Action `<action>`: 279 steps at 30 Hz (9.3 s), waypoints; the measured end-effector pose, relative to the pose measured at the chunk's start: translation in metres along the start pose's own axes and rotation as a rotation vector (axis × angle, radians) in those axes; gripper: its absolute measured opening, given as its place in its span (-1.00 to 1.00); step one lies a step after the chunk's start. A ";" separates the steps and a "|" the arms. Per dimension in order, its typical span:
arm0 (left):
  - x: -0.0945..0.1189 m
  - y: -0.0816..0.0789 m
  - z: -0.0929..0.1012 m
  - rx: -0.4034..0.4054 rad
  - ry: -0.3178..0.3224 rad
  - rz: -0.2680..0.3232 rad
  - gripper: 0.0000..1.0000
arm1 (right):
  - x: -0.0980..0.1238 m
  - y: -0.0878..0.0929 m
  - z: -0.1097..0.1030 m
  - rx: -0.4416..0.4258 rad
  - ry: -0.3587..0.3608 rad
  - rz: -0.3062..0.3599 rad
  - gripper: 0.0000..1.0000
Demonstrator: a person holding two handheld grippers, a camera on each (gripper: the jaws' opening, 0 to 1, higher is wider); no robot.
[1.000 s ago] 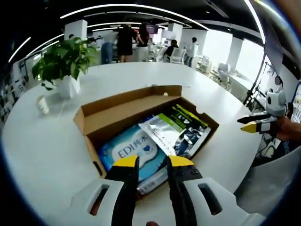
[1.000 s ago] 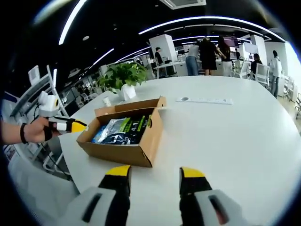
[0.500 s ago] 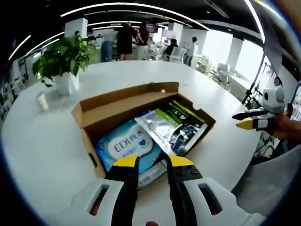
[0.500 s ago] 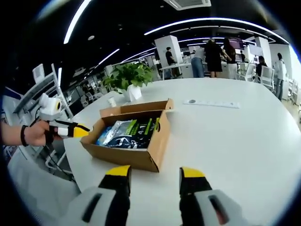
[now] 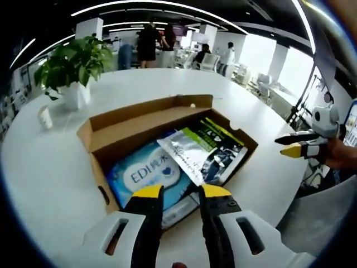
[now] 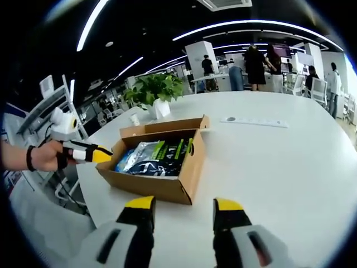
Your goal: Operate the shoe box by opening the lid, removing the specified soft item, and placing it in the target area until the item is outside and the box remains undamaged.
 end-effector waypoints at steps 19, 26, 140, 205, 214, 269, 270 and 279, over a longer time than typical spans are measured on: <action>-0.038 -0.004 0.013 0.007 0.046 -0.058 -0.48 | 0.011 -0.005 0.003 -0.001 0.003 0.018 -0.18; -0.039 -0.001 0.015 0.012 0.042 -0.074 -0.48 | 0.014 -0.005 0.006 -0.001 0.010 0.024 -0.18; -0.033 0.026 -0.014 0.045 0.031 -0.096 -0.97 | -0.117 -0.025 -0.065 -0.069 -0.212 -0.056 -0.26; -0.030 -0.019 0.017 -0.020 0.041 -0.018 -0.99 | -0.087 -0.056 -0.034 -0.077 -0.159 0.050 -1.00; -0.041 -0.032 0.045 -0.055 0.074 -0.014 -0.99 | -0.065 -0.055 -0.010 -0.092 -0.128 0.068 -1.00; -0.111 -0.042 0.207 -0.160 0.247 -0.047 -0.99 | 0.052 -0.005 0.121 -0.191 0.048 0.102 -1.00; -0.112 -0.042 0.209 -0.161 0.250 -0.047 -0.99 | 0.053 -0.005 0.122 -0.192 0.050 0.102 -1.00; -0.125 -0.040 0.218 -0.152 0.253 -0.055 -0.99 | 0.053 0.001 0.137 -0.193 0.053 0.087 -1.00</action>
Point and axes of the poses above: the point that each gripper's makers call its tool centre point, and the gripper's own axes: x roughly backward along the fingers, z roughly to its right, y roughly out of its underside, the point moved 2 cm from there along x, roughly backward along the fingers, and after that the axes turned 1 degree about -x, right-handed, at the moved point
